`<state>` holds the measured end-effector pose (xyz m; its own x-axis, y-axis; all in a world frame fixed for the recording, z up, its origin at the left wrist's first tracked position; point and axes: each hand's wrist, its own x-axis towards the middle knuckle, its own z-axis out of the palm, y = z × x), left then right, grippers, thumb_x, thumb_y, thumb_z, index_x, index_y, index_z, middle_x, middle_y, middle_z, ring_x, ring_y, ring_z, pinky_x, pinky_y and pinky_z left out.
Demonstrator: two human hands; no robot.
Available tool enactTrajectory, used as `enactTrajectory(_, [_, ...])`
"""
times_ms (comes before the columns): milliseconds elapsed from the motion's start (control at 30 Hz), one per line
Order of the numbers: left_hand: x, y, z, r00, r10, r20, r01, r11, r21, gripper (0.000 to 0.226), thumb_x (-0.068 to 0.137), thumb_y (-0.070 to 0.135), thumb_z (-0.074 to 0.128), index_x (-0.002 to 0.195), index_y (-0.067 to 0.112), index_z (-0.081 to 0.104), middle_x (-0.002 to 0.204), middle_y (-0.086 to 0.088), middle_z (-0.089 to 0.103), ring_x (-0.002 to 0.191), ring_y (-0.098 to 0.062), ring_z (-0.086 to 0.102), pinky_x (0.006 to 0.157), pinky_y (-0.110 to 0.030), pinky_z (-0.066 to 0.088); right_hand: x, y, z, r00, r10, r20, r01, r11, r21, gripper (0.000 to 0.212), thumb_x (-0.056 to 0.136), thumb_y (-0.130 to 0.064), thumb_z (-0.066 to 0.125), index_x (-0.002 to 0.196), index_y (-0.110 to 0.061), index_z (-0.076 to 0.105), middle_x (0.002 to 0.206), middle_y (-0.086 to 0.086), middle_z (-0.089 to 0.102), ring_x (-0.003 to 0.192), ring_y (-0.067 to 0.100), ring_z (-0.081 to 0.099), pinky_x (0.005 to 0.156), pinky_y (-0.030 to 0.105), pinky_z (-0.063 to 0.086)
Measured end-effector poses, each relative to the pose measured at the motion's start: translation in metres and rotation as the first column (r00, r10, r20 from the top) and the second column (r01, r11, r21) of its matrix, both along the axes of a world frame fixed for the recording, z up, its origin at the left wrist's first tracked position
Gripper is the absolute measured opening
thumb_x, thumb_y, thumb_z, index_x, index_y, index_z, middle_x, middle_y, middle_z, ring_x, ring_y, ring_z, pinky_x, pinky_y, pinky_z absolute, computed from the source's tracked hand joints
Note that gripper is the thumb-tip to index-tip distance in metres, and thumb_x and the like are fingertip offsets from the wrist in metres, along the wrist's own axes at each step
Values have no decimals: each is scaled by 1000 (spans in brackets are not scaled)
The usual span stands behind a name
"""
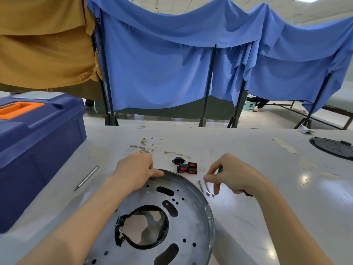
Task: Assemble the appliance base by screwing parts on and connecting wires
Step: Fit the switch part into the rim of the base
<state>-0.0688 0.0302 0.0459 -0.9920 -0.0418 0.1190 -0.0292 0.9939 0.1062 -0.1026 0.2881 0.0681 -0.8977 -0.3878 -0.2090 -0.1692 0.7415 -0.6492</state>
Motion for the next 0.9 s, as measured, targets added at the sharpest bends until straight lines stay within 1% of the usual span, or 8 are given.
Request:
enactTrajectory(67, [-1,4,2,997,-67,29,63,993,104,53,88,60,55,70,10,59,70,-2,60,69,-22,56,59,-32,44,-12,4,-5,993,-104,-62,106,994,35,11,91,-14,67,85,-6,71,65,7,73,27,11,25,36,16,25])
enactTrajectory(167, [0,13,-4,985,-163,61,144,961,238,42,95,50,50,97,14,69,93,-3,68,90,-22,61,80,-40,50,-23,6,-18,983,-167,-78,177,975,134,6,87,-4,66,83,-2,70,66,10,73,24,10,29,35,16,29])
enactTrajectory(300, [1,19,-18,991,-136,-22,137,984,117,40,99,49,43,91,13,61,87,-3,62,86,-24,56,65,-33,41,-34,2,-35,975,-183,-128,205,959,195,8,88,-10,69,85,-2,71,74,11,74,34,11,40,41,23,36])
enactTrajectory(533, [5,20,-23,986,-131,-108,143,982,121,39,99,50,42,82,17,53,83,3,62,84,-23,56,67,-33,41,-41,-21,-54,966,-148,-214,195,956,218,22,85,-17,72,82,2,62,64,6,53,61,23,48,58,26,39])
enactTrajectory(600, [4,20,-24,984,-134,-120,146,984,97,37,100,49,40,80,19,49,80,5,59,82,-21,54,67,-33,40,-40,-22,-57,968,-145,-204,195,949,249,28,82,-11,68,65,-7,46,58,4,42,54,22,39,53,25,33])
enactTrajectory(700, [1,21,-26,983,-136,-125,143,989,45,37,101,48,39,78,20,43,74,7,50,76,-19,48,63,-32,36,-40,-23,-60,970,-128,-206,183,944,273,34,78,-1,56,58,-12,30,54,4,34,49,20,28,49,24,25])
enactTrajectory(800, [2,22,-27,981,-138,-133,142,990,23,35,101,48,38,79,20,42,76,7,49,76,-18,45,62,-32,34,-41,-23,-61,972,-118,-201,171,948,268,35,79,-2,56,59,-13,29,54,3,32,48,20,27,48,24,24])
enactTrajectory(900, [2,21,-26,982,-149,-116,153,988,22,33,101,47,38,81,21,44,81,7,53,81,-19,50,64,-32,36,-40,-19,-59,974,-142,-175,178,961,212,27,80,-3,56,59,-8,39,46,2,40,46,21,29,49,25,27])
